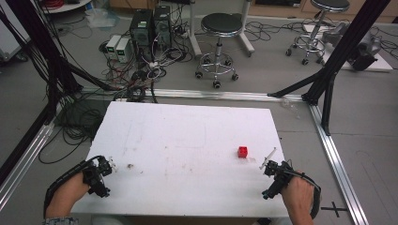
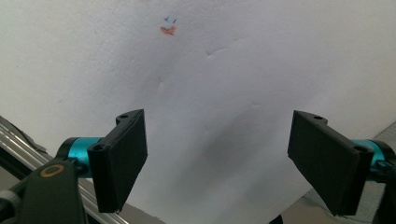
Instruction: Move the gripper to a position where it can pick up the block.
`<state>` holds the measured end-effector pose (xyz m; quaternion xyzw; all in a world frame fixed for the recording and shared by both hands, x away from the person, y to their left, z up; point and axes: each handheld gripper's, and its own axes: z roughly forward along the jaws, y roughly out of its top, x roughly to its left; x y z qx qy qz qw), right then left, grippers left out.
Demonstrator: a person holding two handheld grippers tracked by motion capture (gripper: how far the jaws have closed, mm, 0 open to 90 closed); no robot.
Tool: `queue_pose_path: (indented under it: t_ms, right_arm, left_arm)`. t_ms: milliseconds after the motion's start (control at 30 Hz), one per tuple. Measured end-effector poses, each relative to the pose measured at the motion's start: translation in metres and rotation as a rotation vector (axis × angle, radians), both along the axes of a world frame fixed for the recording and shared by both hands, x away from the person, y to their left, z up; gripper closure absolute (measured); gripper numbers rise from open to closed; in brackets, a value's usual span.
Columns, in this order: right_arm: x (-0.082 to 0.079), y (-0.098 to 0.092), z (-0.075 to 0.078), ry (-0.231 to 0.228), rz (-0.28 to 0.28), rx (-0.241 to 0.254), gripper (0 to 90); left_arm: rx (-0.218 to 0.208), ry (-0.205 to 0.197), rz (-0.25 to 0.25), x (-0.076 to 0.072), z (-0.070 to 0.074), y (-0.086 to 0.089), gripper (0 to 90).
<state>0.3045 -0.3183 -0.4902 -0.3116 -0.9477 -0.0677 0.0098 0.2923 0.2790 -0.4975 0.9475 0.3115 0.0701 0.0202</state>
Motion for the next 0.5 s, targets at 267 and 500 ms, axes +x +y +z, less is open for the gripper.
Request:
queue_pose_path:
  t_ms: [267,500]
  right_arm:
    - [-0.0007,-0.0004,0.0017,-0.002,-0.002,0.012,0.8]
    - [0.0032,0.0007,-0.0026,-0.027,-0.025,0.012,0.8]
  left_arm:
    - [-0.008,0.002,-0.005,0.0000,0.0001,-0.0009,20.2]
    - [-0.007,0.005,-0.002,0.0003,-0.0007,-0.0008,20.2]
